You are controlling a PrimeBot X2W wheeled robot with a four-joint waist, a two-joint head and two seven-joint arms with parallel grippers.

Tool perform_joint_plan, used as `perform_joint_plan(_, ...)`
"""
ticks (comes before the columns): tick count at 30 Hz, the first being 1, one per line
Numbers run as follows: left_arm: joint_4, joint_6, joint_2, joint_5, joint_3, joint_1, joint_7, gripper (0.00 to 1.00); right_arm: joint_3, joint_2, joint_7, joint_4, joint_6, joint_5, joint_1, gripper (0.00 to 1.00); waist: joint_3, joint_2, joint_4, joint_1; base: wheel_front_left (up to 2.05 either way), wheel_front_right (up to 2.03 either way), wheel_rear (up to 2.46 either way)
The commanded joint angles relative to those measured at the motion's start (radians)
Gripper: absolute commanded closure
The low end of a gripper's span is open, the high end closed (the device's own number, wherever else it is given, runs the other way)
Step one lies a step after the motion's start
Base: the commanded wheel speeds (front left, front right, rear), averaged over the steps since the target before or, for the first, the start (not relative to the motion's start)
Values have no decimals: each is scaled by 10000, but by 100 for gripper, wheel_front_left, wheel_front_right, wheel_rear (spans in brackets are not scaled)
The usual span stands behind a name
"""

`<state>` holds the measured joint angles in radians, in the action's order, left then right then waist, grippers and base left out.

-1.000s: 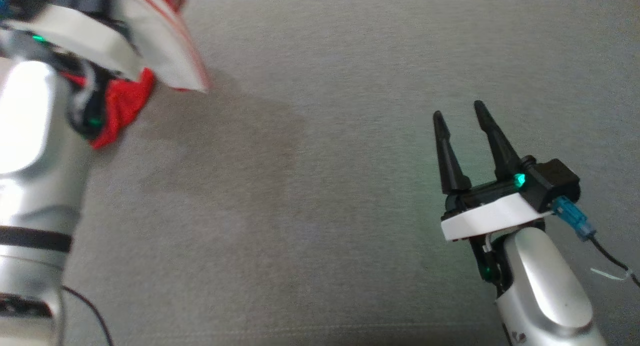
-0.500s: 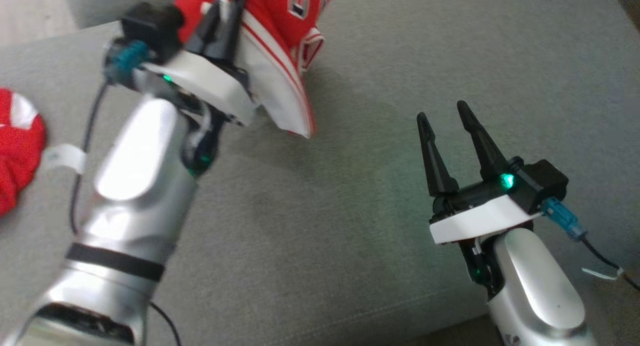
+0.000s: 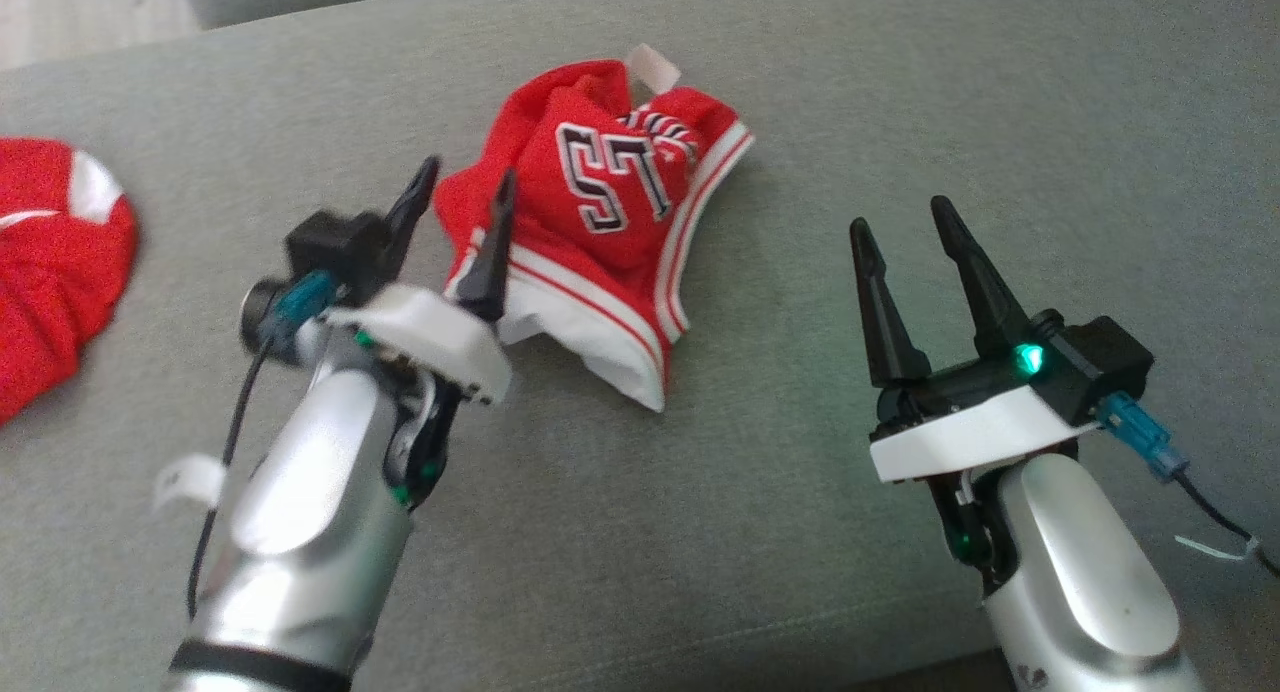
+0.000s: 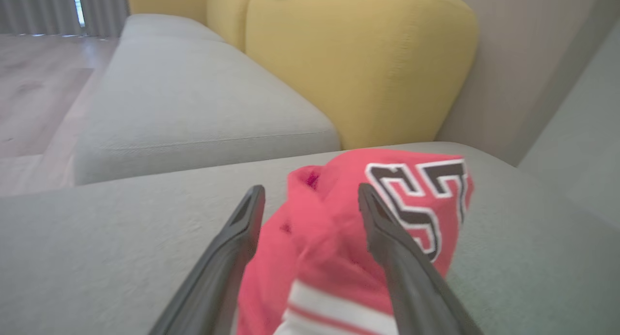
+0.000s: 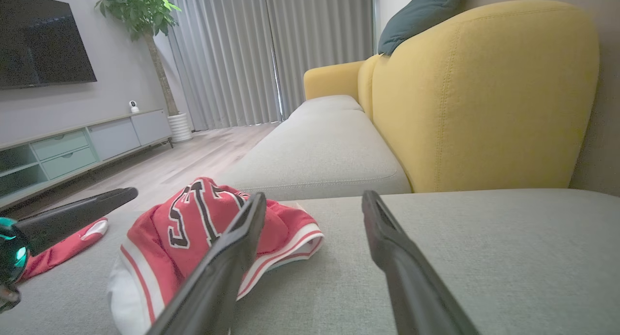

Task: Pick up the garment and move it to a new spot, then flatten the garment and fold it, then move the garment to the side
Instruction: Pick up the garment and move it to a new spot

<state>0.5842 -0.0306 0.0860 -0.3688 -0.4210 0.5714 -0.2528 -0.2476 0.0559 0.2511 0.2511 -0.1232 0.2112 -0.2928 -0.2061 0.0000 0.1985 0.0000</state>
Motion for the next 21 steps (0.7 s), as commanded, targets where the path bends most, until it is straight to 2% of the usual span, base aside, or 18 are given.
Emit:
perform_joint_plan(1,-448,119,276,114,547,66,-89,0,-137,-57,107,-309,-75,-12,2,0,93,0,-336,0,0,0,0)
perform_joint_plan(9,-1655,778,153,697,2191,-1878,-89,0,-4,-57,107,-107,-75,-173,151,0,524,0,-1332,0,0,0,0)
perform_joint_plan(16,-2426,813,-6,1182,3166,-3450,-89,0,47,-57,107,134,-75,-241,405,0,1004,0,-1813,0,0,0,0)
perform_joint_plan(21,-2983,786,-80,1698,3699,-4752,-89,0,-16,-57,107,390,-75,-230,735,0,1412,0,-1906,0,0,0,0)
